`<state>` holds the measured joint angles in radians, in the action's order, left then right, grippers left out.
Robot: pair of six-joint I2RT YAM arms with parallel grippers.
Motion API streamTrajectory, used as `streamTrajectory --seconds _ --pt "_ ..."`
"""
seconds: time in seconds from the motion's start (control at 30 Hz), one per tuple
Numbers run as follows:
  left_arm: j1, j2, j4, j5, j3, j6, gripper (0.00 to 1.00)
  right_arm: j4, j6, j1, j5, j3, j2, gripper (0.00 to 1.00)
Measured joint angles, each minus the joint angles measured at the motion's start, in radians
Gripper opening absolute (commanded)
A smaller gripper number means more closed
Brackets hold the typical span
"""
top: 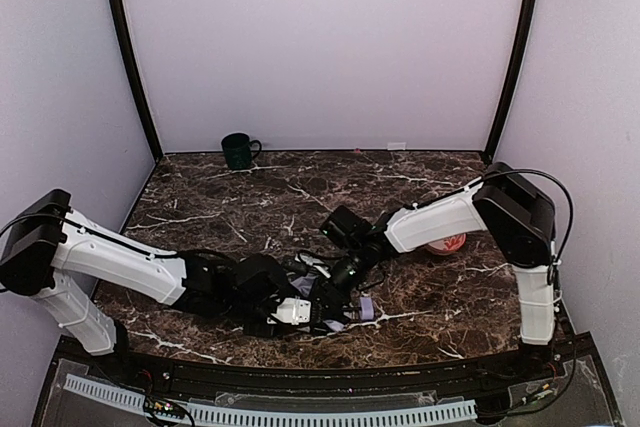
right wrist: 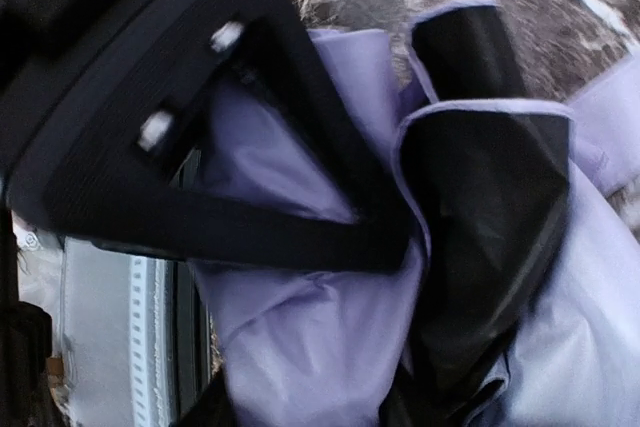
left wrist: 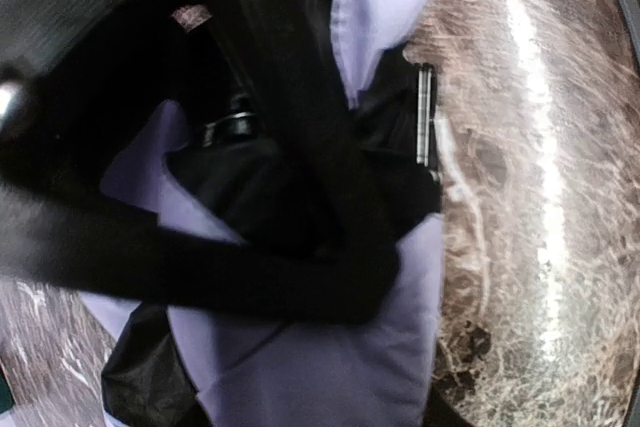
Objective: Put away the umbrella
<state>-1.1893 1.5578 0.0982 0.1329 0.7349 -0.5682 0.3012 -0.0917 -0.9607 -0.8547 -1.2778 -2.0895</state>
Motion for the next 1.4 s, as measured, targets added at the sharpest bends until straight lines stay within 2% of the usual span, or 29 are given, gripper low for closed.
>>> streamTrajectory --seconds 0.13,0.2,0.37,0.5,0.63,0.73,0.83,0.97,1.03,1.1,1.23,1.4 --pt "0.003 0.014 0.03 -0.029 0.029 0.036 0.2 -0.041 0.09 0.036 0.001 0.065 0.053 0.63" --pt "0.004 0.021 0.053 -0.061 0.037 0.045 0.17 -0.069 0.138 0.08 0.014 0.134 0.12 0.68" --pt "0.008 0.052 0.109 -0.148 0.08 0.071 0.13 -0.151 0.243 0.237 0.102 0.28 0.345 0.66" --pt "0.042 0.113 0.169 -0.262 0.157 0.101 0.11 -0.192 0.259 0.24 0.237 0.35 0.543 0.64" --pt "0.101 0.189 0.253 -0.407 0.254 0.125 0.1 -0.284 0.251 0.172 0.391 0.487 0.794 0.62" --pt "0.135 0.233 0.306 -0.494 0.306 0.132 0.1 -0.332 0.181 -0.001 0.561 0.567 0.959 0.59" --pt "0.167 0.272 0.351 -0.573 0.343 0.136 0.09 -0.372 0.103 -0.173 0.718 0.61 1.029 0.57" --pt "0.208 0.319 0.4 -0.657 0.385 0.145 0.08 -0.402 -0.038 -0.41 0.966 0.607 0.97 0.58" --pt "0.227 0.336 0.415 -0.7 0.399 0.147 0.07 -0.395 -0.116 -0.517 1.045 0.567 0.871 0.6" --pt "0.24 0.348 0.424 -0.734 0.406 0.151 0.06 -0.362 -0.166 -0.569 1.094 0.505 0.756 0.64" --pt "0.254 0.368 0.443 -0.801 0.415 0.156 0.04 -0.339 -0.251 -0.584 1.185 0.436 0.573 0.74" --pt "0.254 0.384 0.474 -0.861 0.415 0.161 0.04 -0.345 -0.34 -0.556 1.308 0.438 0.417 0.76"
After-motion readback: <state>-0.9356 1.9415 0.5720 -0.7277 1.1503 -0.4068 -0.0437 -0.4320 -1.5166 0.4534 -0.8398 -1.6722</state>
